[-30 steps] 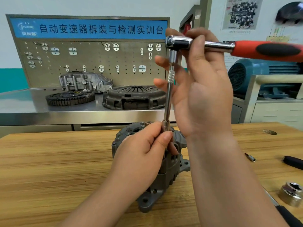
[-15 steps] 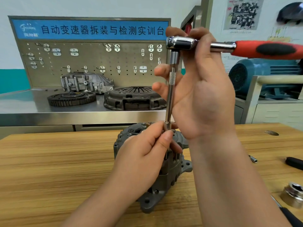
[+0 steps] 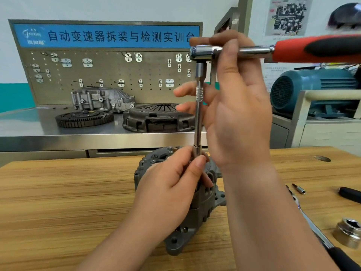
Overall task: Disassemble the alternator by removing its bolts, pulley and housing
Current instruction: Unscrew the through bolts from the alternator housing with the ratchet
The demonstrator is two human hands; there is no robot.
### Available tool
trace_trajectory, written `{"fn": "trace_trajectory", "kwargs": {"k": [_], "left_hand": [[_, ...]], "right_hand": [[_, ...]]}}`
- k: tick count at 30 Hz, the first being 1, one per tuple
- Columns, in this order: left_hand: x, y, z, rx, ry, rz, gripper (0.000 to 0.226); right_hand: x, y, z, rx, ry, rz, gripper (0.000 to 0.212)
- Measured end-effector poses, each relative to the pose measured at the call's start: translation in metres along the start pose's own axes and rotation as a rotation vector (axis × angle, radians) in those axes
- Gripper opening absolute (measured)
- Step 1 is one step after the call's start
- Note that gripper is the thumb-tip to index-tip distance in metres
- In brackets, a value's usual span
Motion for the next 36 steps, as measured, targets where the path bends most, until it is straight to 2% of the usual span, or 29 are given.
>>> {"fn": "trace_trajectory", "kwargs": {"k": [3,6,8,12,14,16,20,22,24,26,27,29,30,31,32,34,36], "left_hand": [[0.001,-0.001,-0.001,0.024,-0.014,-0.028,0.027],[0.001,-0.002,-0.003,0.064,0.009,-0.042,0.029],[0.002,-0.002,-0.006,0.06,0.033,-0.033,0.026],[0.003,-0.002,-0.008,0.035,0.054,0.008,0.025],[0.003,-0.002,-0.008,0.014,0.045,0.013,0.028],[0.002,-0.002,-0.007,-0.015,0.021,0.014,0.029],[0.001,0.0,-0.001,0.018,-0.061,0.0,0.023],[0.001,0.0,0.0,0.033,-0.071,-0.022,0.021],[0.001,-0.001,-0.002,0.051,-0.048,-0.028,0.025],[0.001,-0.001,-0.003,0.072,-0.023,-0.005,0.034],[0.001,-0.001,-0.003,0.073,-0.016,0.002,0.037],[0.001,-0.001,-0.003,0.069,-0.008,0.01,0.035],[0.002,-0.001,-0.002,0.072,-0.009,0.013,0.036],[0.002,-0.001,-0.002,0.071,-0.009,0.014,0.04],[0.002,-0.001,-0.002,0.062,-0.006,0.012,0.045],[0.002,-0.001,-0.002,0.039,-0.01,0.013,0.051],[0.001,0.0,-0.002,0.032,-0.033,0.027,0.04]], "right_hand": [[0.001,-0.003,0.011,0.335,-0.184,-0.069,0.025],[0.001,-0.002,0.011,0.356,-0.188,-0.106,0.025],[0.002,0.002,0.004,0.157,-0.061,-0.055,0.019],[-0.005,-0.001,-0.025,-0.508,0.458,0.057,0.01],[-0.007,-0.002,-0.024,-0.536,0.462,0.083,0.009],[-0.003,0.001,-0.014,-0.343,0.27,0.076,0.011],[0.0,-0.006,0.008,0.257,-0.122,-0.078,0.021],[0.001,-0.007,0.012,0.43,-0.209,-0.139,0.024],[0.001,-0.006,0.014,0.486,-0.235,-0.159,0.024],[0.002,0.0,0.013,0.383,-0.187,-0.081,0.021],[0.003,0.006,0.009,0.233,-0.092,-0.016,0.019],[0.002,0.016,-0.014,-0.254,0.261,0.122,0.013],[-0.002,0.013,-0.024,-0.485,0.443,0.136,0.01],[-0.007,0.008,-0.027,-0.625,0.555,0.134,0.01],[-0.008,0.007,-0.027,-0.651,0.568,0.138,0.01],[-0.002,0.011,-0.02,-0.455,0.37,0.159,0.011],[0.001,0.009,-0.005,-0.124,0.096,0.11,0.015]]}}
Point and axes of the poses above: each hand's wrist, its own x-axis towards the middle knuckle, its own y-axis out of the back of the hand, z = x × y, the point moved 7 cm from there along x, towards the middle knuckle, and after that the axes turned 6 degrees about -x, right-handed, at the moved point
